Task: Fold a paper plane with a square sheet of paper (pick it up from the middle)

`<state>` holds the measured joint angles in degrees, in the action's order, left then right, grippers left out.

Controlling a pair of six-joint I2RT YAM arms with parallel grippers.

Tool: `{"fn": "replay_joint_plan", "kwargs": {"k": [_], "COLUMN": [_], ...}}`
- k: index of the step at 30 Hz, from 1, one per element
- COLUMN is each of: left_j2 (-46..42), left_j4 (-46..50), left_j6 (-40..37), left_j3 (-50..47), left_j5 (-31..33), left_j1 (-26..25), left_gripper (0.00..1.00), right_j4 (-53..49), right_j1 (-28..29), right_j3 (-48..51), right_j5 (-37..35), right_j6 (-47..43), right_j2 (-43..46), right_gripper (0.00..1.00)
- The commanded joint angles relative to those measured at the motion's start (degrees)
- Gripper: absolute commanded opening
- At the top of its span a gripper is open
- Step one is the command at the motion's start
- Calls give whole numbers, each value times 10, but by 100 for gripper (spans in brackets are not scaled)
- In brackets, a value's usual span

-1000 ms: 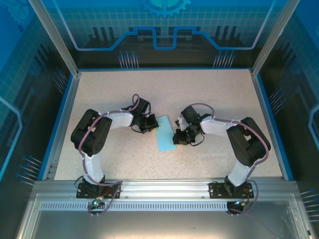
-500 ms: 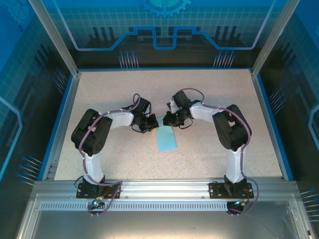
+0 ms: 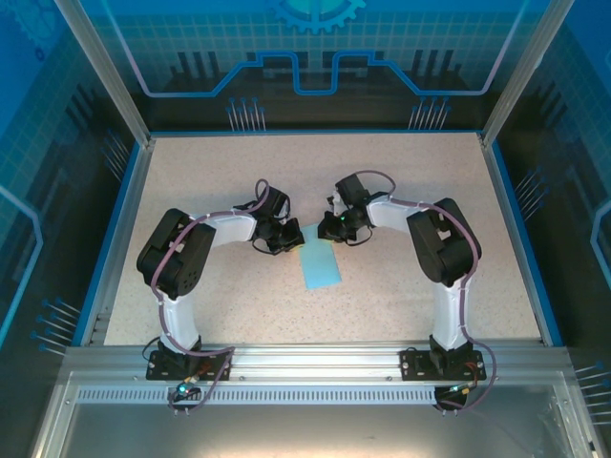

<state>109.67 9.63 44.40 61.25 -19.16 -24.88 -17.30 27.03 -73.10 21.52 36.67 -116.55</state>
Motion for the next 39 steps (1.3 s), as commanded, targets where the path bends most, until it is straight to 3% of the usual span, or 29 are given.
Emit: {"fn": "replay_joint_plan", "kwargs": {"k": [1,15,21,33,39], "left_j2": [28,27,25,24,22], "left_j4": [61,62,61,58,59], "left_j6": [-14,-14,-14,-12,-11], "left_j3": [-10,-12,-14,-14,-14], "left_j5": [32,32,32,34,33], "left_j1": [-3,-4,-4,-5,-4], "left_gripper": [0,0,0,0,0], "right_j4": [4,-22,-1,-26,-28], "right_j1": [-11,-20,-19,-18,-13], "right_j3": [-28,-53,-63,-67,-54], "right_j5": [1,-54,1,-40,-12], "right_j6": [5,37,40,45,13], "right_j2": [16,-57,-23,-58,-16], "right_gripper": [12,11,12,12,11]}}
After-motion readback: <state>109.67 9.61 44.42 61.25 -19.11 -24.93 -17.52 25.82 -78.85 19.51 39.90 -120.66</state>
